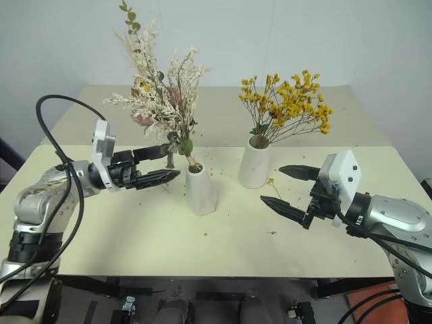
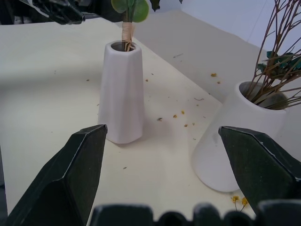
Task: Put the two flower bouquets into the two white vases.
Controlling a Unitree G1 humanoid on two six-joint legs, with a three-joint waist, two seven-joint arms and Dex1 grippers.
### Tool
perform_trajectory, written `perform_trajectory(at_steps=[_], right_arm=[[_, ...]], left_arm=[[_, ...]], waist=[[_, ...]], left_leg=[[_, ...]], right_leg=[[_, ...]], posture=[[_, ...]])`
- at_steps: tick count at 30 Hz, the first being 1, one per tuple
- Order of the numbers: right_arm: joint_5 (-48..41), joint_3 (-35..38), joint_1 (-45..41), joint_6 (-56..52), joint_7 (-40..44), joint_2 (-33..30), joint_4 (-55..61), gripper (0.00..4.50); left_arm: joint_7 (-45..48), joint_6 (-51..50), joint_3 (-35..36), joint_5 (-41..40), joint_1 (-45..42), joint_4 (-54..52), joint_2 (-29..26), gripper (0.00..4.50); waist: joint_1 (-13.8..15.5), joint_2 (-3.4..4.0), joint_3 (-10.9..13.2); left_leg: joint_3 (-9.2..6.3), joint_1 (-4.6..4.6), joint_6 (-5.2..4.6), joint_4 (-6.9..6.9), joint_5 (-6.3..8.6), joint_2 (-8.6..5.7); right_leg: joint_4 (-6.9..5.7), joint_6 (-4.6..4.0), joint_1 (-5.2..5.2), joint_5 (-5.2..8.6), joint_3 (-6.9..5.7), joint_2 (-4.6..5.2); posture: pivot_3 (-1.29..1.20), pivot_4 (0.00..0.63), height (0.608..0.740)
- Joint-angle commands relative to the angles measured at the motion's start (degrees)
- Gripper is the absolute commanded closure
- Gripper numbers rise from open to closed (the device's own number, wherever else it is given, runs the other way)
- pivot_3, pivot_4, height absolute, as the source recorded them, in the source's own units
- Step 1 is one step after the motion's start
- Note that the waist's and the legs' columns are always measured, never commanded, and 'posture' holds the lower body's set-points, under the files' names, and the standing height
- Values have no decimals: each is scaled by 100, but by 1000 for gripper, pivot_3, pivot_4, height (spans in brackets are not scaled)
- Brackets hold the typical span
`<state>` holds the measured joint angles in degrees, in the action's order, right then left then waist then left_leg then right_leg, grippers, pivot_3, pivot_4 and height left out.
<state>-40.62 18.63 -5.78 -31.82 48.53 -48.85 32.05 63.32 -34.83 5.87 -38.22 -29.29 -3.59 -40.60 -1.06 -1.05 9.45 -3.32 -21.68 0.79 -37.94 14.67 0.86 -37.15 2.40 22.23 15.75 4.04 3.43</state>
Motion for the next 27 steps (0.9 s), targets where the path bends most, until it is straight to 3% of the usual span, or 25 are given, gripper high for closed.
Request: perform_trajectory(at_steps=[1,13,27], right_arm=[[-27,158,-11,105,53,-49,55,0],[0,679,453,139,326,-225,-23,0],[77,945,693,105,342,-220,-26,0]], left_arm=[[134,253,251,127,51,-71,-285,31],[819,1025,272,538,377,55,-789,31],[993,1179,261,590,322,73,-749,31]], waist=[[7,0,0],[24,0,0],[16,0,0]], left_leg=[[0,0,0,0,0,0],[1,-4,0,0,0,0],[3,-1,0,0,0,1]], right_leg=[[0,0,0,0,0,0],[3,0,0,0,-1,1],[2,0,-1,0,0,0]], posture=[[0,150,740],[0,150,740],[0,150,740]])
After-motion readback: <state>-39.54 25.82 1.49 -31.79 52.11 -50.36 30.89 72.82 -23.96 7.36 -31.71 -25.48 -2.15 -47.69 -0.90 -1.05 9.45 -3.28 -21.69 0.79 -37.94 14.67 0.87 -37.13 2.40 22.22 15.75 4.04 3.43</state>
